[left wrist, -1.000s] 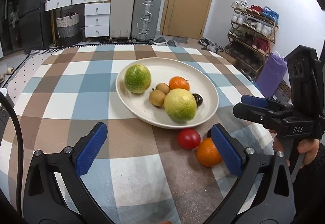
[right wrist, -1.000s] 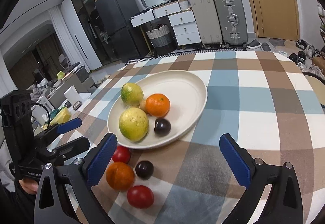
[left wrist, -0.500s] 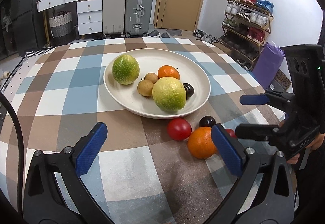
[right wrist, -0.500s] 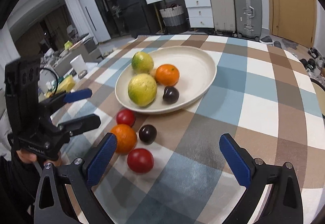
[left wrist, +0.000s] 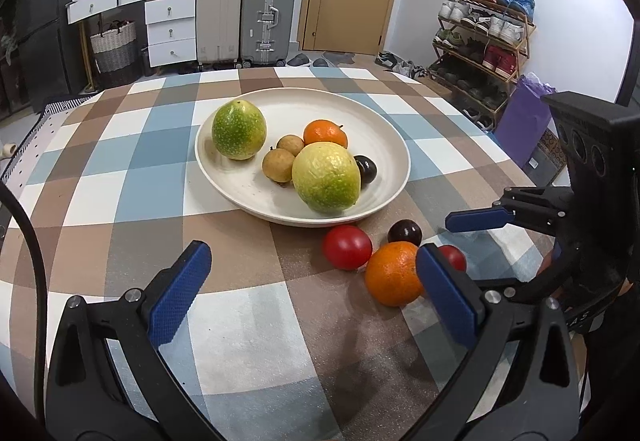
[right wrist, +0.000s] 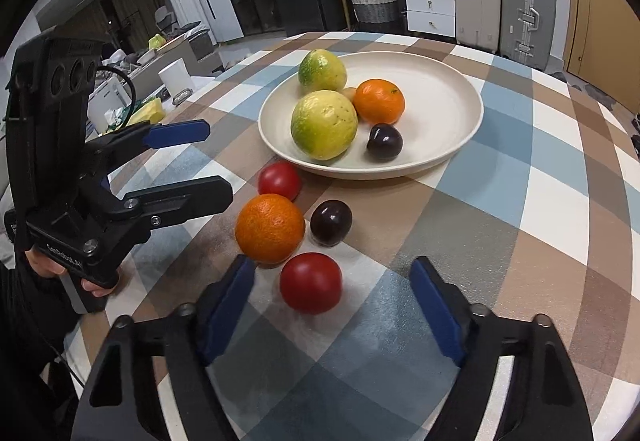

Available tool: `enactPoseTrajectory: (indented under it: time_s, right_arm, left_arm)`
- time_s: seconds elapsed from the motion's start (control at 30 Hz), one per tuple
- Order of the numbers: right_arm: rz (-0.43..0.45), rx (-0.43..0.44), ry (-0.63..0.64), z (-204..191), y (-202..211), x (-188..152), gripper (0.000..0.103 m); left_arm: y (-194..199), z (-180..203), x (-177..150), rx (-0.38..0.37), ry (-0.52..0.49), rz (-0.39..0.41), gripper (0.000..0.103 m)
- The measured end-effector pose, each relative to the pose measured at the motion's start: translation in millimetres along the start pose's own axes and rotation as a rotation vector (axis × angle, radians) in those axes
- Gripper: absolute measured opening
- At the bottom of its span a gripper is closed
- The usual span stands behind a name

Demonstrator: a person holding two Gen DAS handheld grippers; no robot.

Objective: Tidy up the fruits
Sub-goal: 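Withdraw both open tools from the plate toward the loose fruits, then grasp a red tomato with the right tool while the left tool grasps an orange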

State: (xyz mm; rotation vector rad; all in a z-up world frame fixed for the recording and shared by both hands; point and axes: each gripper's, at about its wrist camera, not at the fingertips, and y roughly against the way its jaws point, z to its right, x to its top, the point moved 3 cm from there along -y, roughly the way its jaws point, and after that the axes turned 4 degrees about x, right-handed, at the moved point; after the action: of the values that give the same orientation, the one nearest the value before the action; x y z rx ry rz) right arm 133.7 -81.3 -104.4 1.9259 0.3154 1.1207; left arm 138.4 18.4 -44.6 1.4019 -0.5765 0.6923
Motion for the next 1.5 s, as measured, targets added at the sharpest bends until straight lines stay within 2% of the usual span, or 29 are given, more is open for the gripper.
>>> enactPoseTrajectory:
  time_s: [0.23, 0.4, 0.47, 0.6, 0.73, 0.93, 1.1, 1.3, 1.5]
  right_arm:
    - [-0.013, 0.019, 0.042, -7.8, -2.1, -2.3, 0.062]
    - [-0.022, 0.015, 0.081, -12.7, -1.4, -5.8, 0.055]
    - [-0.023, 0.005, 0.092, -13.4, -1.3, -6.6, 0.046]
    - [-0.022, -0.003, 0.101, -13.5, -1.6, -6.6, 0.042]
    - [-0.020, -0.003, 0.103, -13.6, -1.7, -6.0, 0.033]
    - [-0.001, -0.010, 0.102, -12.8, 1.6, -4.0, 0.033]
    - [0.054, -0.043, 0.049, -0.3, 10.7, 2.7, 0.033]
    - [0.118, -0.080, -0.024, 15.0, 21.4, 9.9, 0.033]
    - [0.125, -0.095, -0.058, 22.1, 23.6, 10.8, 0.033]
  left_arm:
    - [-0.9, -0.3, -0.3, 0.000, 0.001, -0.005, 0.102]
    - [-1.1, -0.4, 0.0, -0.002, -0.002, 0.003, 0.102]
    - [-2.4, -0.9, -0.3, -0.003, -0.002, 0.000, 0.102]
    - [-4.6, -1.1, -0.9, -0.002, -0.006, -0.006, 0.102]
    - [-4.5, 0.2, -1.6, -0.004, -0.008, -0.008, 0.102]
    - [-5.5, 1.2, -1.7, -0.011, -0.010, -0.009, 0.102]
    - [-7.0, 5.8, -3.6, -0.017, -0.021, -0.017, 0.102]
    - [-9.2, 19.5, -8.4, -0.072, -0.054, -0.050, 0.102]
    - [-14.6, 30.0, -13.1, -0.117, -0.069, -0.086, 0.098]
